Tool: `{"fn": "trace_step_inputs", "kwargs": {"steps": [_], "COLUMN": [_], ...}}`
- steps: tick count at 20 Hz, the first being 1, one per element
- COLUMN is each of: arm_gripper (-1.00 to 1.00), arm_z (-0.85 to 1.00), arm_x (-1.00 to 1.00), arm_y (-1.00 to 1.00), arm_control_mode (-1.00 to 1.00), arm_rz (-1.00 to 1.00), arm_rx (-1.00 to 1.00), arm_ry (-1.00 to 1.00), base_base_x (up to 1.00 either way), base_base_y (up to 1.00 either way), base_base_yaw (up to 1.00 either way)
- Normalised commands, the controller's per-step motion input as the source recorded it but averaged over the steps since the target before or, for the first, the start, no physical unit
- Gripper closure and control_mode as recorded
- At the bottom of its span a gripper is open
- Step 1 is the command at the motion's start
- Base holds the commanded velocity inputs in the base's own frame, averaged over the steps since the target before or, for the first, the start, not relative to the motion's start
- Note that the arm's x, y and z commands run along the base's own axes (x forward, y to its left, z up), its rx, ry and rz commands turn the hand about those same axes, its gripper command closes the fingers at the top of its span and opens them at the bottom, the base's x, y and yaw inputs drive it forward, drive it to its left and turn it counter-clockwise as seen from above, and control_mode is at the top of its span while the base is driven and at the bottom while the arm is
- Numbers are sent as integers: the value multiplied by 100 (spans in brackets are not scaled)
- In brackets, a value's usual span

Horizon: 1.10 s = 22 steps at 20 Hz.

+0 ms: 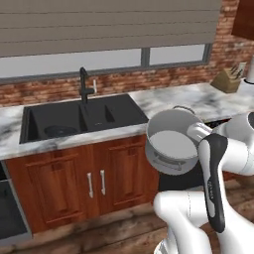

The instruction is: Move the pot and pan from the stove into the sink.

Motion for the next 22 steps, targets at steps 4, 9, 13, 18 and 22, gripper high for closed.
{"fn": "trace_step_inputs", "kwargs": {"steps": [4,9,13,18,22], "arm_gripper": [100,100,100,100,100], "arm_z": [0,0,0,0,0], "arm_x": [0,0,0,0,0], "arm_y": [0,0,0,0,0], "arm_control_mode": [100,100,100,100,100], "arm_rz": [0,0,0,0,0], "arm_rx": [0,0,0,0,0], "arm_ry": [0,0,0,0,0], "base_base_x": [80,32,9,2,3], "base_base_y": [41,28,48,68,81], "base_base_yaw": [-9,-6,-3,-2,-1]}}
